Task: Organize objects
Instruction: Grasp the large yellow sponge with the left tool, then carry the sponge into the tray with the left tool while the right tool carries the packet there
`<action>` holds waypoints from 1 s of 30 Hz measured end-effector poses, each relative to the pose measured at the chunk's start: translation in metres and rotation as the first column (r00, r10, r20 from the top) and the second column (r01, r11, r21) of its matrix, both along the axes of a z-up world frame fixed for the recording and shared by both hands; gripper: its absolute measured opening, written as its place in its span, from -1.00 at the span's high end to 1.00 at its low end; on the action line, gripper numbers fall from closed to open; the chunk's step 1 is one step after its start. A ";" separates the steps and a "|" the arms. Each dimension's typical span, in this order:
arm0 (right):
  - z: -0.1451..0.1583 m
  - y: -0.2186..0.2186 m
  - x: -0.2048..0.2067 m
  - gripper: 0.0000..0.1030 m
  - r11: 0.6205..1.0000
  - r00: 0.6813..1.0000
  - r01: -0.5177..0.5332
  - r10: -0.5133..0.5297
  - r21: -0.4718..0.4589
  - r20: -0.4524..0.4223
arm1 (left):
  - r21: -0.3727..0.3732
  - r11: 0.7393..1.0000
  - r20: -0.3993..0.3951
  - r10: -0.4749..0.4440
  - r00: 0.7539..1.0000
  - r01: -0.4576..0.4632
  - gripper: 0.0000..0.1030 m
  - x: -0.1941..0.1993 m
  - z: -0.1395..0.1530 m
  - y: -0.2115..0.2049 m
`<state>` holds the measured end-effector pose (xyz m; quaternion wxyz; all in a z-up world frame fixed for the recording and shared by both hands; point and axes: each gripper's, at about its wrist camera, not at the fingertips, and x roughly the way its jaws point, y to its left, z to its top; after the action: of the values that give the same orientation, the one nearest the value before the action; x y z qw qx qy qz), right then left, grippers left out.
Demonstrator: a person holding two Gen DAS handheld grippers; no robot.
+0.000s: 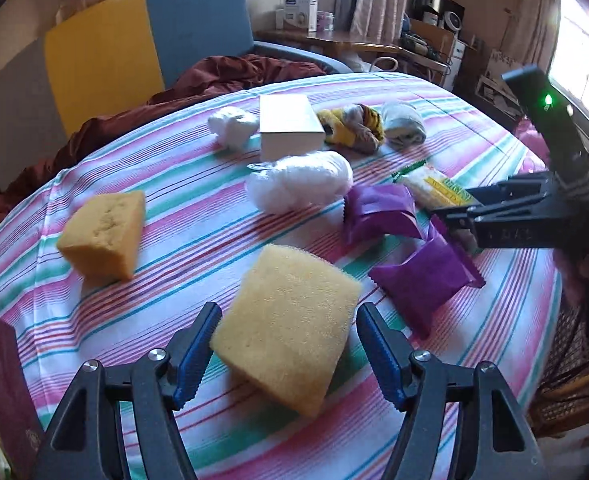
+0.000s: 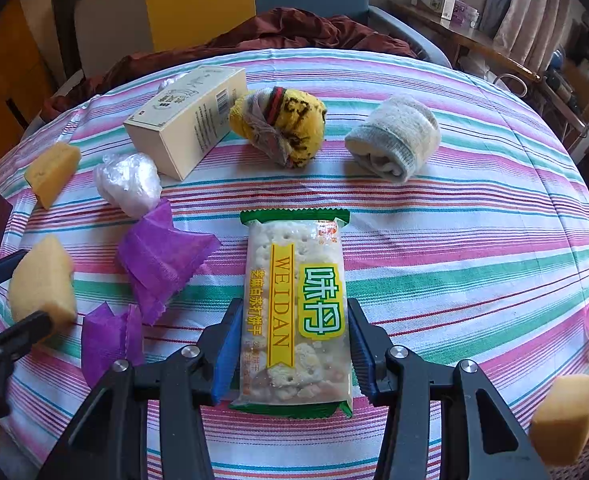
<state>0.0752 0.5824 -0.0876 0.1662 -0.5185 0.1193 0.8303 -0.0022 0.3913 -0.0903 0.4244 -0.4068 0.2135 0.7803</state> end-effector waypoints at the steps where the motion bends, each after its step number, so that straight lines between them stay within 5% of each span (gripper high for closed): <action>1: 0.000 0.000 0.000 0.03 1.000 1.000 0.000 0.000 0.000 0.000 | 0.002 1.000 -0.016 0.004 1.000 -0.004 -0.34 0.001 -0.002 0.000; 10: 0.000 0.001 0.000 0.04 1.000 1.000 0.005 -0.005 0.002 -0.003 | 0.149 0.987 0.000 0.064 0.998 -0.063 -0.14 0.003 -0.007 -0.026; 18: 0.017 0.005 0.006 0.05 0.999 0.995 0.032 -0.030 0.018 -0.094 | 0.180 0.979 -0.022 0.103 0.994 -0.097 -0.11 0.011 -0.006 -0.042; 30: 0.011 0.010 0.004 0.05 0.999 0.995 0.051 -0.052 -0.009 -0.082 | 0.281 0.935 0.048 0.212 0.976 -0.217 -0.08 0.014 0.018 -0.091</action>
<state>0.0787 0.5927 -0.0770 0.1807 -0.4813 0.1420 0.8459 0.0115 0.3000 -0.0727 0.3924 -0.3693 0.0498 0.8410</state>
